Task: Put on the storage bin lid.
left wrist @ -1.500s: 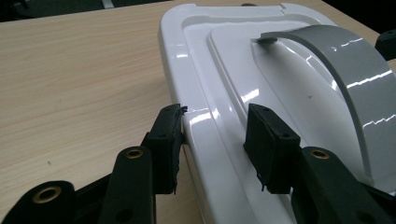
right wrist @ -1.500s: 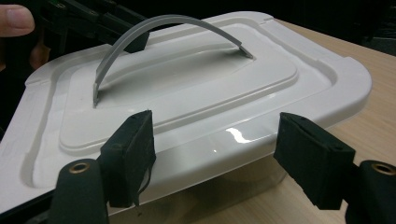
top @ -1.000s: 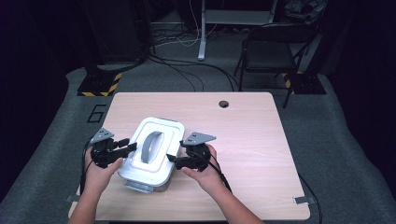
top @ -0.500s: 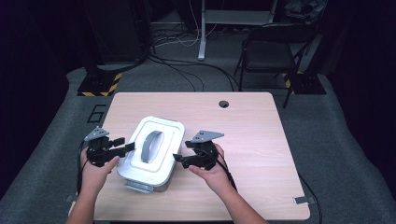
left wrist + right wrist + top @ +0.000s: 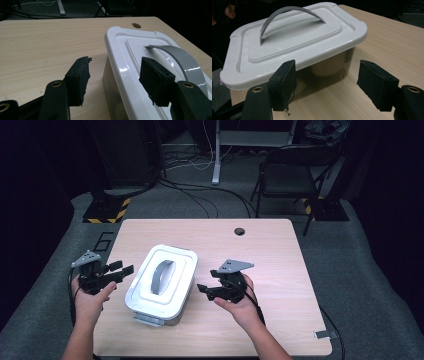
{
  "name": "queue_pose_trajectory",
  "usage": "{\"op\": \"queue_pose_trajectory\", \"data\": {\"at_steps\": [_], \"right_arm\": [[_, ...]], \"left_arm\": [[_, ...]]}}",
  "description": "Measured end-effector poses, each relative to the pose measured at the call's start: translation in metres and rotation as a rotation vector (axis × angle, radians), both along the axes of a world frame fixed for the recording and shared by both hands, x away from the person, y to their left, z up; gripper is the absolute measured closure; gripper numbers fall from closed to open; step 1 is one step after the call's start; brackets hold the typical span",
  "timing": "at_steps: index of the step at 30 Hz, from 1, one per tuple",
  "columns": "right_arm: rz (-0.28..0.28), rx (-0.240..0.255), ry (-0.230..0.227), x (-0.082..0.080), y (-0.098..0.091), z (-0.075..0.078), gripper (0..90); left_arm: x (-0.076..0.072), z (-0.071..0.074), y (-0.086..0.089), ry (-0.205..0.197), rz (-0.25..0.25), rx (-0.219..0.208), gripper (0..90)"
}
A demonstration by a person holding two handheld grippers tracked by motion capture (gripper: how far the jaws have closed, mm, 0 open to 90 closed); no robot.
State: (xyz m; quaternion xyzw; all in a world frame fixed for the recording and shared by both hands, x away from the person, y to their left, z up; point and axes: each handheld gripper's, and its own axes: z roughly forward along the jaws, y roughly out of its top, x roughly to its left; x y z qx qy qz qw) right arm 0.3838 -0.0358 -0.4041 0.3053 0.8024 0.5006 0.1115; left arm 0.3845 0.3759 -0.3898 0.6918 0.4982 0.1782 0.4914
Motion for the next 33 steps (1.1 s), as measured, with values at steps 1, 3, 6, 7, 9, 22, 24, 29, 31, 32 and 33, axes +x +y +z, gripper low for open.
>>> {"op": "queue_pose_trajectory", "data": {"at_steps": [1,3,6,7,9,22,24,29,31,32,33], "right_arm": [[-0.005,-0.004,-0.001,-0.001,-0.003,0.001,30.2],[-0.018,-0.005,0.003,-0.003,-0.01,0.002,30.3],[-0.032,-0.015,0.004,-0.007,-0.019,0.001,30.3],[-0.036,-0.018,0.002,-0.008,-0.022,0.001,30.3],[-0.05,-0.024,-0.001,-0.011,-0.028,0.0,30.3],[-0.124,-0.009,0.002,-0.018,-0.064,-0.012,30.3],[-0.129,-0.009,0.005,-0.017,-0.068,-0.014,30.4],[-0.138,-0.025,0.011,-0.016,-0.074,-0.024,30.6],[-0.138,-0.04,0.011,-0.016,-0.075,-0.028,30.7],[-0.14,-0.047,0.008,-0.016,-0.075,-0.03,30.6],[-0.144,-0.049,0.007,-0.016,-0.076,-0.032,30.7]], "left_arm": [[0.0,0.0,0.002,0.0,0.007,0.001,40.8],[0.002,0.0,0.007,0.004,0.012,0.002,40.8],[0.003,0.001,0.012,0.009,0.017,-0.001,40.8],[0.003,0.001,0.014,0.007,0.021,0.001,40.7],[0.004,0.001,0.016,-0.002,0.029,0.005,40.2],[0.003,-0.01,0.031,0.009,0.067,0.022,39.8],[0.003,-0.012,0.033,0.005,0.073,0.021,39.7],[0.004,-0.018,0.037,0.016,0.081,0.034,39.5],[0.004,-0.021,0.038,0.015,0.079,0.034,39.2],[0.005,-0.023,0.038,0.005,0.081,0.039,39.1],[0.005,-0.024,0.038,0.002,0.082,0.045,38.8]]}}
